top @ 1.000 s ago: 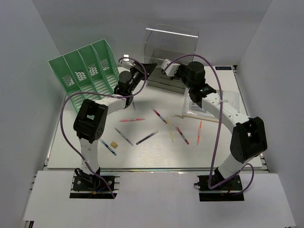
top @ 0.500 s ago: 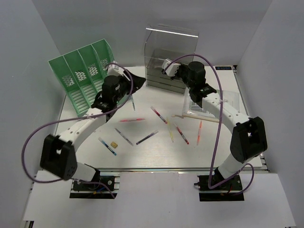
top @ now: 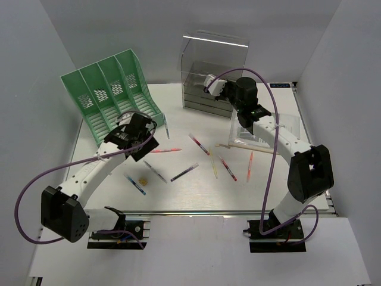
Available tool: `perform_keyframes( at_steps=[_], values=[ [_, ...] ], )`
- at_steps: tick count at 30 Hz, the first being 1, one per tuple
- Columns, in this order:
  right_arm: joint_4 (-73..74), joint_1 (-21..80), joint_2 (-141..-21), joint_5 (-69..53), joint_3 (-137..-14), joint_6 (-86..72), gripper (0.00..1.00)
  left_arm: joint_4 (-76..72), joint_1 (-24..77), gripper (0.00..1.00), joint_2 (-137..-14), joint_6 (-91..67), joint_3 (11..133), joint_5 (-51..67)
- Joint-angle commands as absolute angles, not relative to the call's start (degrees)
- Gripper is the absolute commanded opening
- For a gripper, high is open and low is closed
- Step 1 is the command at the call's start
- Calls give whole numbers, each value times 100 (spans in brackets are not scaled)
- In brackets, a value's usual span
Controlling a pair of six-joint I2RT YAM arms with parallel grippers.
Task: Organize the desk
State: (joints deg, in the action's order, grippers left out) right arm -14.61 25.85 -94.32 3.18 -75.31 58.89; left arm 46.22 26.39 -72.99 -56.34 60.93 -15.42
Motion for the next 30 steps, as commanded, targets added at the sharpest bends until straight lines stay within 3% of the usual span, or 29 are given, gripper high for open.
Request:
perform_keyframes(
  at_steps=[1,10,30],
  values=[
    [-1811,2505,-9422,378,-7612,5810,13,6187,2646,70,-7216,-6495,6249,-2136],
    [-1881,2496,-9439,396,-7488,5871,13,6056,2646,72,-7215,-7189,5072,-1794],
    [-1863,2417,-9360,396,-7444,5889,13,5107,2646,54,-7778,-7225,4491,-1881]
  ],
)
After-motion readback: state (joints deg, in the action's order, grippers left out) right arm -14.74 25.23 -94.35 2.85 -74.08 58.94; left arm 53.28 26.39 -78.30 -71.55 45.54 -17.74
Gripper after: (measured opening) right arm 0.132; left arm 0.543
